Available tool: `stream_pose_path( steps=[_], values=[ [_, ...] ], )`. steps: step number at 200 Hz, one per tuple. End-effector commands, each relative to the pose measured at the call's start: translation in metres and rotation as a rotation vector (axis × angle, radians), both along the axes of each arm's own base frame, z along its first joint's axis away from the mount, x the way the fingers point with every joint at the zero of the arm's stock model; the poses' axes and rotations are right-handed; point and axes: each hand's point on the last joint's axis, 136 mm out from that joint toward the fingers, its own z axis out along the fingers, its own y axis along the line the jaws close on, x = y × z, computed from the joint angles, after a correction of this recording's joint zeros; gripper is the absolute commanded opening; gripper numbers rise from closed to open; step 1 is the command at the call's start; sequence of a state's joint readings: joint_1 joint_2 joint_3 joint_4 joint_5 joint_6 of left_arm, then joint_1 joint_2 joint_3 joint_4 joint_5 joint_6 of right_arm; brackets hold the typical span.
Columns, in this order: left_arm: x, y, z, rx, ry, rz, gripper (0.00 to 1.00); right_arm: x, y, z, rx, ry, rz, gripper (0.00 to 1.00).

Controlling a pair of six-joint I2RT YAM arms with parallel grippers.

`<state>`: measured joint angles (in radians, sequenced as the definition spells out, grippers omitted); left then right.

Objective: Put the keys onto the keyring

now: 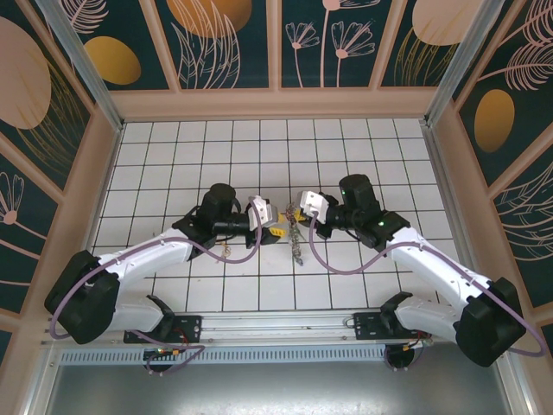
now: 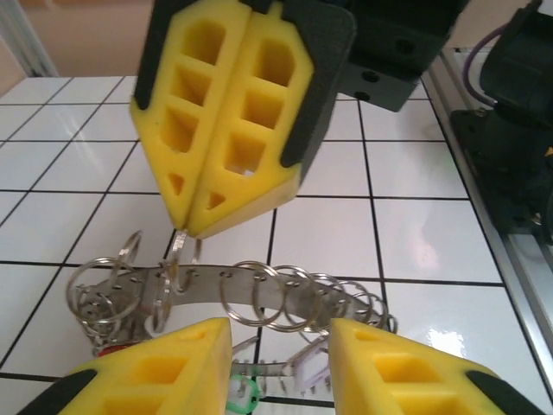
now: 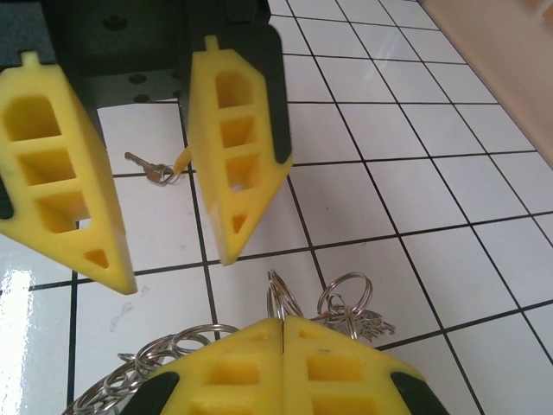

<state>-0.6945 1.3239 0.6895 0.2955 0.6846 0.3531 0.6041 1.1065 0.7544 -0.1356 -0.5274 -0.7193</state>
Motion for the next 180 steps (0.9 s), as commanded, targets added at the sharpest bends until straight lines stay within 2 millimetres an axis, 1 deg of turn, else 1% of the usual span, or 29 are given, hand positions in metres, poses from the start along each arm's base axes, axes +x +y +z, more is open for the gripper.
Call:
stream_pose_path(
  steps=[1,43,73,100,121,155,180],
  values=[
    [0.006,0.000,0.012,-0.040,-0.047,0.025,0.37,-0.004,0.009,0.014,0.059,-0.036,0.048,0.00],
    [0.005,-0.009,0.000,-0.018,0.002,-0.025,0.34,-0.005,0.010,0.018,0.091,-0.053,0.050,0.00],
    [0.011,-0.010,0.001,-0.024,-0.007,-0.008,0.33,-0.010,0.012,0.016,0.091,-0.038,0.078,0.00],
    [0.013,-0.011,-0.003,-0.014,-0.009,-0.005,0.33,-0.011,0.013,0.016,0.099,-0.042,0.083,0.00],
    [0.014,-0.011,-0.001,-0.021,-0.020,0.001,0.34,-0.012,0.015,0.016,0.101,-0.043,0.088,0.00],
    [0.014,-0.010,0.011,-0.055,-0.058,0.005,0.34,-0.014,0.017,0.014,0.098,-0.043,0.099,0.00],
    [0.013,-0.011,0.012,-0.052,-0.066,-0.005,0.32,-0.014,0.018,0.013,0.096,-0.041,0.103,0.00]
  ],
)
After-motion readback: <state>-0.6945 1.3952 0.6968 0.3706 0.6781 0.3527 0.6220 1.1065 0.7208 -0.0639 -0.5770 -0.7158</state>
